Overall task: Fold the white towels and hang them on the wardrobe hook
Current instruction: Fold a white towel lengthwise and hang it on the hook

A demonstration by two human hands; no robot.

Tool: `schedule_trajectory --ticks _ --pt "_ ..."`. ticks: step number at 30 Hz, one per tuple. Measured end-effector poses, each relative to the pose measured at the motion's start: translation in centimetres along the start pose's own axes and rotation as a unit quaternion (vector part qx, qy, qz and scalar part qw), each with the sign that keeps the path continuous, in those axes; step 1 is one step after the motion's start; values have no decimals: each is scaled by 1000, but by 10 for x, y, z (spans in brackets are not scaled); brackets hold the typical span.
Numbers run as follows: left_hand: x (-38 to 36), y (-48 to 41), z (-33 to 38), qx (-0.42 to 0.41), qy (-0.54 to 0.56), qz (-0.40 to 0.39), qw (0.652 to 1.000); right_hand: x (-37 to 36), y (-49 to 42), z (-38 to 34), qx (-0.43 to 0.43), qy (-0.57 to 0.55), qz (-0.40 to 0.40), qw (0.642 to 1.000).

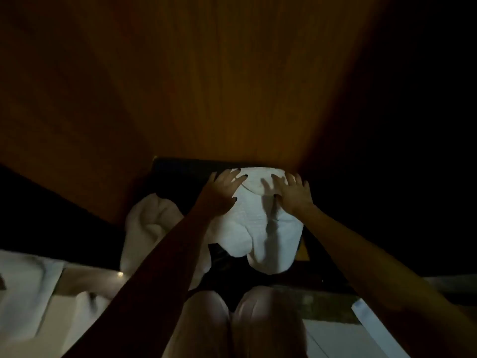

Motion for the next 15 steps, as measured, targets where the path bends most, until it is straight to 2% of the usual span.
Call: schedule_trajectory --ticks 5,9,12,15 --pt "-77 -29 -6 -42 25 14 999 -65 -36 11 23 -30 71 997" --pt "-125 -56 -15 -59 39 -5 997 -78 -59 20 55 -48 207 976" --pt "-131 -62 -8 -50 49 2 998 -64 -55 16 81 -102 267 955" --pt "-99 -61 0 -26 76 47 996 -28 -37 23 80 -218 264 936"
Point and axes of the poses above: each hand's wrist, its own y-axis away from the middle knuckle, its own x-axis out of the back of the hand, z = x × y, the point moved 9 cm from there along -y, towards the middle knuckle, and after that the axes turned 6 degrees about -x, right-handed, at the moved point
